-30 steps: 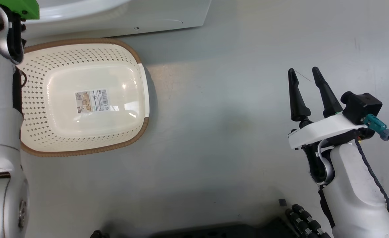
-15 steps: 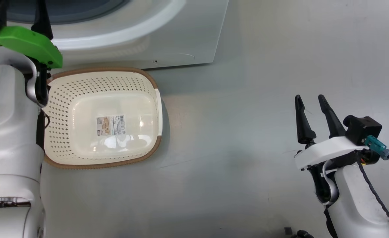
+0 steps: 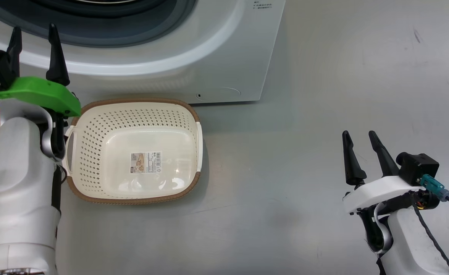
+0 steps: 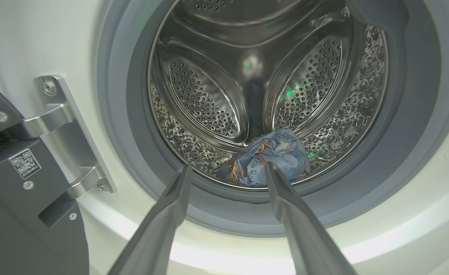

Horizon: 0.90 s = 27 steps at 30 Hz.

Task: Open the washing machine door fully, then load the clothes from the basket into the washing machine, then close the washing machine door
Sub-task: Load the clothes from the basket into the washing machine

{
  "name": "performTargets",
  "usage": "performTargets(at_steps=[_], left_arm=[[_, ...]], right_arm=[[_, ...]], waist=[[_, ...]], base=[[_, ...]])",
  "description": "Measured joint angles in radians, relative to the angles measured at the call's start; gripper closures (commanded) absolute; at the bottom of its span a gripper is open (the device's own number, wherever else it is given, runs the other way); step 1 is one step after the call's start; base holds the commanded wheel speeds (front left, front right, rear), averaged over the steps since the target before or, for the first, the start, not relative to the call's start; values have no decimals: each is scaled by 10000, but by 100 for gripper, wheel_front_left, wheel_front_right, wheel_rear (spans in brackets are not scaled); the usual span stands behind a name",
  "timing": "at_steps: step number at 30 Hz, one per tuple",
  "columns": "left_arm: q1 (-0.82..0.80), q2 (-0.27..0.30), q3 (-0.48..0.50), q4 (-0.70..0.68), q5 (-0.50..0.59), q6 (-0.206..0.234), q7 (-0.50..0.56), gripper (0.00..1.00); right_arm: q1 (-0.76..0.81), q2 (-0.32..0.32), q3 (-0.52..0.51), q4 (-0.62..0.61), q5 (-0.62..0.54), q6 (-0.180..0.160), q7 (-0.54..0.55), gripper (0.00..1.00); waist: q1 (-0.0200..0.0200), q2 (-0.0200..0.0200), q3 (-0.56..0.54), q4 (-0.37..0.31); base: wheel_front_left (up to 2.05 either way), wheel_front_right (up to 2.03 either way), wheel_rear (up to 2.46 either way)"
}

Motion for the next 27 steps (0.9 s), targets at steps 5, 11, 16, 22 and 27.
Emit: performTargets(at_steps=[5, 11, 16, 22, 27], left_arm=[[812, -6, 169, -621, 2, 15, 2, 0], [1791, -31, 316, -1496, 77, 63, 0, 0], [2579, -151, 497, -2142, 119, 157, 2, 0], [3389, -368, 596, -2976, 387, 376, 2, 0], [4367, -372, 711, -3645, 727, 426, 0, 0]], right_arm=[[52, -35, -25, -44, -42, 0, 0, 0], [309, -13, 19, -44, -42, 0, 0, 0], [457, -6, 12, -50, -42, 0, 0, 0], [480, -2, -81, -88, -42, 0, 0, 0], [723, -8, -102, -84, -42, 0, 0, 0]], waist=[[0, 0, -223, 127], [0, 0, -465, 193], [0, 0, -640, 203], [0, 0, -822, 217], [0, 0, -1006, 181]], base=[[0, 0, 0], [0, 0, 0], [0, 0, 0], [0, 0, 0], [0, 0, 0]])
